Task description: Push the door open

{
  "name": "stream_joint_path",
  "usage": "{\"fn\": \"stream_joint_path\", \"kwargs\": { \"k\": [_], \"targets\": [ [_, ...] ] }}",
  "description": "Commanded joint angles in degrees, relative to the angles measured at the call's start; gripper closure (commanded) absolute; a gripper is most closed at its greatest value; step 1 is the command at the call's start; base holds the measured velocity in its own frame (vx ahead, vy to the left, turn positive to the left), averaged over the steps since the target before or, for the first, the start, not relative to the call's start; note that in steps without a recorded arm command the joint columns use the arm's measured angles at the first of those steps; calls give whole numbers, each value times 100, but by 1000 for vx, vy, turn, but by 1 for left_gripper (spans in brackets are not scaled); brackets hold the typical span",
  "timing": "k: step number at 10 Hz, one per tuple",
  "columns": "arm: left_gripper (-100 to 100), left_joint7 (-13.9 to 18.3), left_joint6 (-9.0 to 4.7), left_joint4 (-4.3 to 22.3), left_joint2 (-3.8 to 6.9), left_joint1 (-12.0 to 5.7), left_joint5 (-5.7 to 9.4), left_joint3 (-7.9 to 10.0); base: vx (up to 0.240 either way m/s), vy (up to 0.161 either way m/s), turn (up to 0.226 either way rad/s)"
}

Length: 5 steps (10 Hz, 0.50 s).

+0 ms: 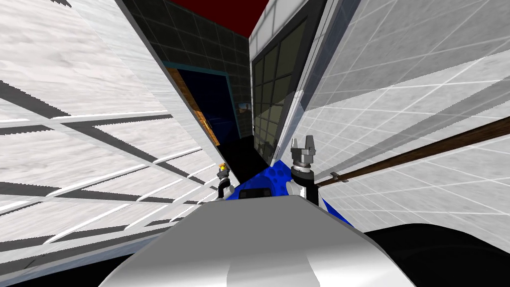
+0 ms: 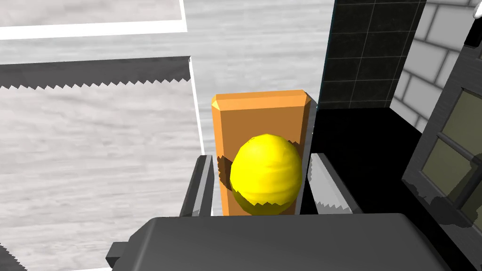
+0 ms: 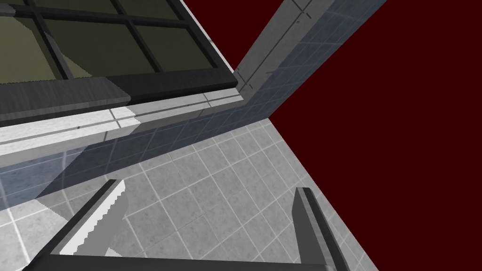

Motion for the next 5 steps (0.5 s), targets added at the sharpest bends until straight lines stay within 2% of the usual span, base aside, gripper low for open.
{"fn": "stream_joint_path", "kwargs": {
  "k": [1, 5],
  "targets": [
    [100, 1, 10, 2, 0, -1, 0, -1, -35, -15, -17],
    [100, 1, 10, 2, 0, -1, 0, -1, -10, -4, -1]
  ]
}}
